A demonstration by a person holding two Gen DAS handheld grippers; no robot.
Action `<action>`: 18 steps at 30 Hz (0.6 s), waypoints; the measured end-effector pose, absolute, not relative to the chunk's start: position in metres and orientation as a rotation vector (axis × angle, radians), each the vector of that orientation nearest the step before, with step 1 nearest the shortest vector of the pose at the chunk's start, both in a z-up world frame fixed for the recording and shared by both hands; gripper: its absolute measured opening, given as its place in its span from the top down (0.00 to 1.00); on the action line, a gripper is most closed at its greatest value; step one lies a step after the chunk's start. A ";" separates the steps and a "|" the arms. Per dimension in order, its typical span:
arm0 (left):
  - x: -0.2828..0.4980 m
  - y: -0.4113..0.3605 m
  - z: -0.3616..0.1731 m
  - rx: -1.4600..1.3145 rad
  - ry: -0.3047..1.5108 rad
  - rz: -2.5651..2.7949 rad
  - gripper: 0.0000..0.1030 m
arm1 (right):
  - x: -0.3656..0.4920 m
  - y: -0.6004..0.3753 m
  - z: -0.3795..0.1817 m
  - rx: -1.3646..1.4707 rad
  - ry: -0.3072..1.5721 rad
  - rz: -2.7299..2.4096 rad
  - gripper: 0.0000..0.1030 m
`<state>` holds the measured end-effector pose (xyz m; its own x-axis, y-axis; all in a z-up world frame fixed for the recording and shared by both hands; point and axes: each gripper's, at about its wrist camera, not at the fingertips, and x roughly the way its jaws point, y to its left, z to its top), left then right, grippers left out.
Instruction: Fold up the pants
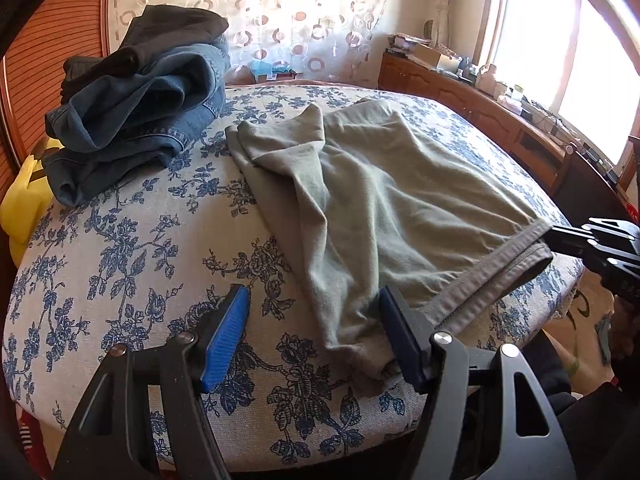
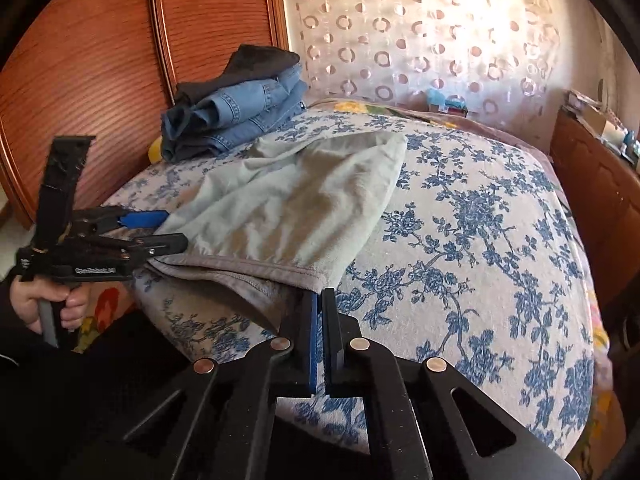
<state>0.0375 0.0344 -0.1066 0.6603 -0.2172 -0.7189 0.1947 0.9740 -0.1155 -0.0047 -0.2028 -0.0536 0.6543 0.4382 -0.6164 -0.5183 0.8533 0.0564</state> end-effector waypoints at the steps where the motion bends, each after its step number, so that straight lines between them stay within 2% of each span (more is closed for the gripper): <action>1: 0.037 0.035 -0.106 -0.029 0.817 -0.233 0.34 | -0.007 -0.205 -0.053 -0.121 0.666 0.548 0.99; 11: 0.031 0.037 -0.107 -0.023 0.814 -0.227 0.34 | -0.015 -0.213 -0.067 -0.121 0.741 0.556 0.99; 18: 0.031 0.042 -0.095 -0.030 0.787 -0.231 0.34 | -0.013 -0.226 -0.050 -0.085 0.706 0.526 0.97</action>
<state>0.0306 0.0421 -0.0950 0.6821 -0.2175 -0.6981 0.1952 0.9742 -0.1129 -0.0129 -0.2257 -0.0498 0.6372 0.4321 -0.6382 -0.4882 0.8670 0.0996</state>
